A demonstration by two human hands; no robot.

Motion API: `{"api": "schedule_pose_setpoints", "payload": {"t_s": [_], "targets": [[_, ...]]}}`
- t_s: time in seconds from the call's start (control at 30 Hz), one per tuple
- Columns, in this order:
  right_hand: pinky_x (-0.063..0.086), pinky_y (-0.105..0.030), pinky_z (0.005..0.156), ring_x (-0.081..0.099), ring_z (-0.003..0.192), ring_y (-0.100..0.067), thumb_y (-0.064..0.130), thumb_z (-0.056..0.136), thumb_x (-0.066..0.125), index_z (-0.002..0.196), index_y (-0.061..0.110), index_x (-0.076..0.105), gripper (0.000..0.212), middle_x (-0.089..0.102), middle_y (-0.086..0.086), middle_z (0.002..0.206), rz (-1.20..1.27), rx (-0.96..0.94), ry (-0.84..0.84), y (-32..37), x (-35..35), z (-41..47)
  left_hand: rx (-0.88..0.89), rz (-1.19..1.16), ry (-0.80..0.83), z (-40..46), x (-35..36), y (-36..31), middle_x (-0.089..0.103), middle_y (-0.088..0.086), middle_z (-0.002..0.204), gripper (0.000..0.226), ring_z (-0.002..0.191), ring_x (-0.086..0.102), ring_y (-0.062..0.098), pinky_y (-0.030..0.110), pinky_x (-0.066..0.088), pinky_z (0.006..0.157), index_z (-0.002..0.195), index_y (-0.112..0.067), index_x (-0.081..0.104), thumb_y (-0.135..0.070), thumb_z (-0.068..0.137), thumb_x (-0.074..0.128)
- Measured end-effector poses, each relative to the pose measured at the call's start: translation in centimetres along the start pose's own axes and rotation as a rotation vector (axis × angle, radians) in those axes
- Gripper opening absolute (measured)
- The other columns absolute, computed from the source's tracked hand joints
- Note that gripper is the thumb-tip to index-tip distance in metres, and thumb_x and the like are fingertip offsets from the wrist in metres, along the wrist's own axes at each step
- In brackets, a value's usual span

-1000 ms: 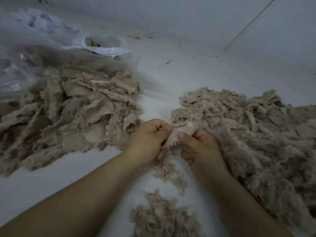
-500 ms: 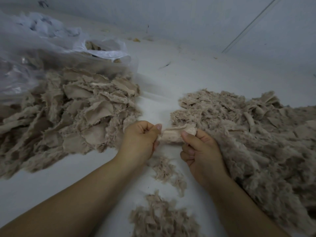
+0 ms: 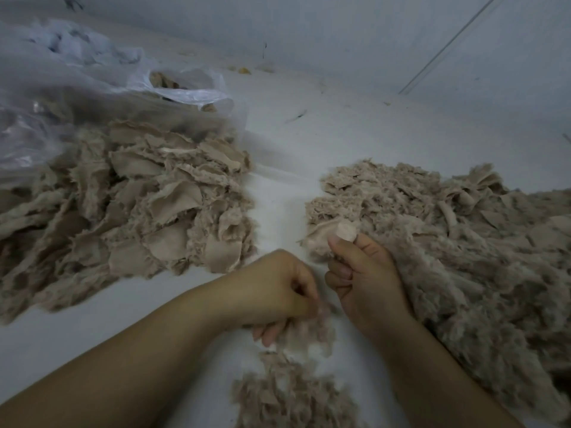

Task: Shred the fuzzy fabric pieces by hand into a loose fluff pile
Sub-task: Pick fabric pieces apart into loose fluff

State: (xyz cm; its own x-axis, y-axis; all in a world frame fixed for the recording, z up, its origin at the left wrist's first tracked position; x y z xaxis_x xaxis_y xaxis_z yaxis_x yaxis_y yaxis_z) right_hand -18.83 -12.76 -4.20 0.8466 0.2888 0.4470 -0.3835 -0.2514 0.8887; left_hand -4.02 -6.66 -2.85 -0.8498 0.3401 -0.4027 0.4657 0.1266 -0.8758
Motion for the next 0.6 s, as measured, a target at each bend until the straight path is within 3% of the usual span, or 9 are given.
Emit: {"api": "schedule_pose_setpoints", "payload": {"t_s": [0.03,0.07,0.17,0.23,0.27,0.33,0.4,0.5,0.6], "targets": [[0.021,-0.018,0.04,0.024,0.044,-0.006,0.003,0.094,0.056,0.067,0.016,0.057,0.03,0.03,-0.001,0.059,-0.024,-0.005,0.0,-0.1,-0.1,0.0,-0.019,-0.01,0.081,-0.3,0.1,-0.2,0.059,0.008,0.044,0.017,0.028,0.046,0.015,0.019,0.039,0.035,0.07,-0.017,0.07,-0.02,0.087,0.067],[0.022,-0.018,0.04,0.023,0.044,-0.006,0.003,0.093,0.058,0.068,0.015,0.058,0.028,0.03,-0.001,0.059,-0.048,-0.012,0.008,-0.2,-0.2,0.1,-0.022,-0.012,0.049,-0.3,0.1,-0.3,0.059,0.005,0.044,0.021,0.027,0.044,0.015,0.019,0.038,0.034,0.068,-0.015,0.069,-0.023,0.087,0.067],[0.025,-0.018,0.039,0.026,0.043,-0.006,0.007,0.083,0.071,0.077,0.003,0.061,0.013,0.041,-0.004,0.054,-0.143,-0.035,0.061,-0.4,-0.4,0.3,0.058,-0.095,-0.49,0.6,-0.5,-0.4,0.057,-0.006,0.05,0.025,0.033,0.042,0.005,0.02,0.033,0.034,0.064,-0.018,0.063,-0.028,0.083,0.076],[0.026,-0.019,0.041,0.027,0.045,-0.008,0.022,0.071,0.079,0.077,-0.009,0.056,0.039,0.041,-0.012,0.059,-0.28,-0.076,0.102,-0.6,-0.6,0.3,0.197,-0.016,-0.71,1.1,-1.3,-0.9,0.057,-0.008,0.07,0.023,0.047,0.043,0.0,0.018,0.035,0.047,0.086,-0.022,0.063,-0.036,0.076,0.079],[0.028,-0.019,0.042,0.029,0.045,-0.007,0.027,0.068,0.08,0.076,-0.011,0.055,0.046,0.04,-0.012,0.06,-0.343,-0.112,0.116,-0.7,-0.6,0.2,0.235,0.049,-0.699,1.4,-1.4,-1.0,0.056,-0.008,0.082,0.033,0.053,0.045,0.0,0.017,0.035,0.052,0.098,-0.024,0.063,-0.039,0.074,0.08],[0.032,-0.016,0.044,0.036,0.046,-0.003,0.024,0.069,0.079,0.074,-0.001,0.065,0.029,0.047,-0.006,0.057,-0.4,-0.163,0.185,-0.8,-0.5,0.0,0.29,0.046,-0.595,1.8,-1.1,-1.4,0.059,-0.008,0.087,0.031,0.06,0.05,-0.003,0.018,0.04,0.056,0.103,-0.023,0.069,-0.033,0.076,0.081],[0.034,-0.016,0.046,0.037,0.047,-0.003,0.025,0.073,0.08,0.076,0.007,0.07,0.021,0.048,-0.009,0.06,-0.411,-0.161,0.229,-0.8,-0.5,0.0,0.283,-0.101,-0.576,2.1,-1.0,-1.8,0.068,0.0,0.075,0.007,0.059,0.058,0.002,0.031,0.049,0.054,0.085,-0.016,0.076,-0.02,0.081,0.079],[0.028,-0.02,0.043,0.028,0.045,-0.009,0.029,0.07,0.083,0.065,0.013,0.062,0.026,0.038,-0.015,0.064,-0.374,-0.106,0.152,-0.6,-0.6,0.0,0.211,-0.351,-0.654,2.6,-1.5,-1.4,0.061,0.003,0.051,0.019,0.042,0.049,0.009,0.021,0.04,0.041,0.066,-0.01,0.071,-0.011,0.084,0.074],[0.024,-0.02,0.041,0.024,0.043,-0.009,0.019,0.075,0.08,0.065,0.012,0.06,0.024,0.039,-0.016,0.065,-0.237,-0.045,0.115,-0.4,-0.4,0.1,0.133,-0.461,-0.8,2.5,-2.5,-0.4,0.046,0.002,0.048,0.024,0.04,0.035,0.008,0.015,0.031,0.042,0.066,-0.002,0.064,-0.011,0.088,0.07]]}}
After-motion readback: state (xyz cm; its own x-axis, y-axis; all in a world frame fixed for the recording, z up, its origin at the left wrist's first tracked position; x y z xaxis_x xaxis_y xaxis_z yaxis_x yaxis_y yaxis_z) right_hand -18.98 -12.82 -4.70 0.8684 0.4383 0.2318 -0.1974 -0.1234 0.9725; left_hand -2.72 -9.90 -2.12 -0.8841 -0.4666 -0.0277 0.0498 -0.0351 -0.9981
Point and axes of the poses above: each hand's wrist, its own z-axis towards the middle knuckle, its own x-axis out of the palm, y = z × x, the point moved 1 cm from there along z, towards the middle knuckle
